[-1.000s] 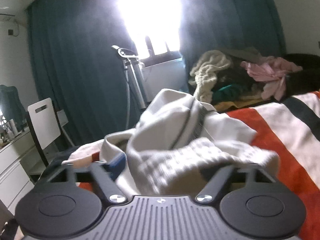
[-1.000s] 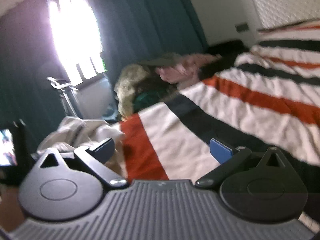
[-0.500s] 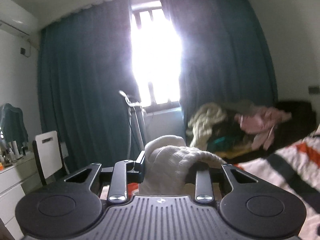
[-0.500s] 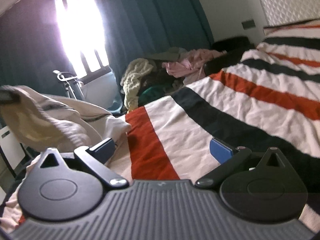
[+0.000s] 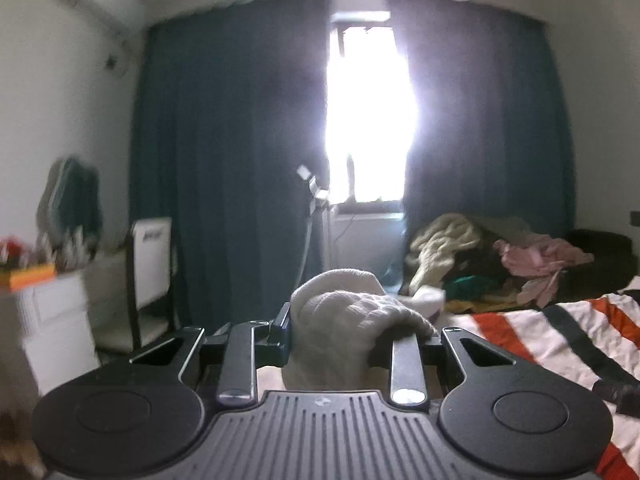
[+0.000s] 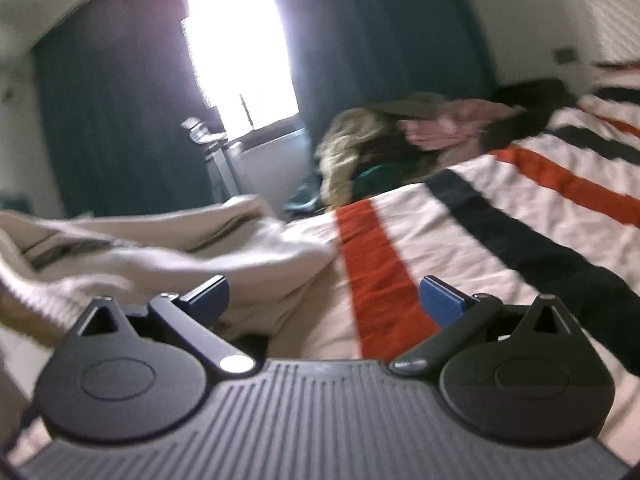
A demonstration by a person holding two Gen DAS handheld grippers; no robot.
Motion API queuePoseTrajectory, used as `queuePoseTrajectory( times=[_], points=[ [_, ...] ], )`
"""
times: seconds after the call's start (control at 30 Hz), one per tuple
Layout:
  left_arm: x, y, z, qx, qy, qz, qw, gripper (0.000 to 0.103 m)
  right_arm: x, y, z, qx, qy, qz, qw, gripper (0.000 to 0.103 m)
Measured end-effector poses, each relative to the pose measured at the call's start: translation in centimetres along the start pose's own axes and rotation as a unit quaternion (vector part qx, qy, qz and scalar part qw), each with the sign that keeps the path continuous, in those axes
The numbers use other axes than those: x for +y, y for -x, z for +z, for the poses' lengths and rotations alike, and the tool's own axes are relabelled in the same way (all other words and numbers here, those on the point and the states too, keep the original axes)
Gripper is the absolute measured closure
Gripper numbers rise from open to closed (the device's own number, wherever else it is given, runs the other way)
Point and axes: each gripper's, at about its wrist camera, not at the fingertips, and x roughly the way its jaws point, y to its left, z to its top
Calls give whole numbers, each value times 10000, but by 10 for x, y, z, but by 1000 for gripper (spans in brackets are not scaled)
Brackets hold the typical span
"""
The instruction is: Fold clothes
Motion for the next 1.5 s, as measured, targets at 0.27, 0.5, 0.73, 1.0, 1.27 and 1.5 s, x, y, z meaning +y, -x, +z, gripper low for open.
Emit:
queuePoseTrajectory(
  times=[0.27,0.5,0.73,1.0,1.27,1.5],
  points=[
    [49,-2,-31,223,466,205,9985,71,28,-25,-34,1029,32,1141,9881,1],
    [75,-47,-42,540,765,287,9952,70,67,-42,-65,1651,730,1763,9677,1],
    [78,-73,-47,724,817,478,9929,70,90,-50,-91,1944,1509,1747,9534,1],
    [57,-91,-68,953,425,725,9919,69,67,-50,-82,1819,916,1332,9700,1],
    [66,-85,-62,747,742,596,9927,69,55,-49,-82,1800,612,1002,9766,1],
    [84,-77,-54,746,1246,298,9890,70,55,-52,-78,1577,627,865,9817,24]
  ],
)
